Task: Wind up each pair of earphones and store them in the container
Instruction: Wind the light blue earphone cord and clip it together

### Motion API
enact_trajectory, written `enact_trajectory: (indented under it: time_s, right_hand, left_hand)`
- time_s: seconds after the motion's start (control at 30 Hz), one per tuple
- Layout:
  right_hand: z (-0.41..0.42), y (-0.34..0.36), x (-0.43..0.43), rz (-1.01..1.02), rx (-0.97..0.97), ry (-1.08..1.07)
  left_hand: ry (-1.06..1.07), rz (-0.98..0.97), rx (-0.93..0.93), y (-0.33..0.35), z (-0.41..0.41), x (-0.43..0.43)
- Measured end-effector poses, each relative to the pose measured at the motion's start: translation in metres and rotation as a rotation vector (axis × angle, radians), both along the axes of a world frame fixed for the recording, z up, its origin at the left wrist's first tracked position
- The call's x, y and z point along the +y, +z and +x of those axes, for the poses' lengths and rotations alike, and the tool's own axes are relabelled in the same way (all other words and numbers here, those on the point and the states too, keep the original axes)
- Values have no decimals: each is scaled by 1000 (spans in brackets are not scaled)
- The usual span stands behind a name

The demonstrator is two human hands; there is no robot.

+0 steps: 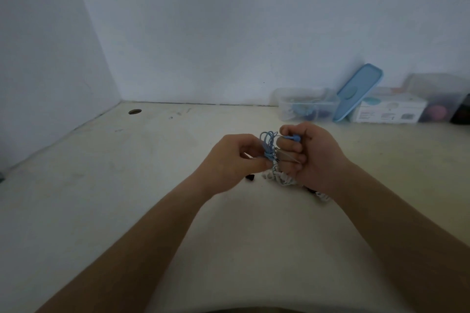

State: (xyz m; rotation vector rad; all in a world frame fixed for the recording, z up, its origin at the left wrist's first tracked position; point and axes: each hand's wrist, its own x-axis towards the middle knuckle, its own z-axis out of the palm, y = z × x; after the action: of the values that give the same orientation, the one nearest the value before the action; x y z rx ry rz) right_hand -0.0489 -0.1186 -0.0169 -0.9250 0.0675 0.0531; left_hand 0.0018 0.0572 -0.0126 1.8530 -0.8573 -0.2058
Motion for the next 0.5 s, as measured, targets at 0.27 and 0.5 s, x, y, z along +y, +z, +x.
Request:
enact_trajectory:
  time_s: [0.27,0.5]
  right_hand:
    - [6,29,-28,-35,-42,-62]
    - [35,57,-69,-116,-7,-190]
  left_hand:
    - [69,-43,-39,39,17,-31]
    - [111,-34,-60,58,56,-94]
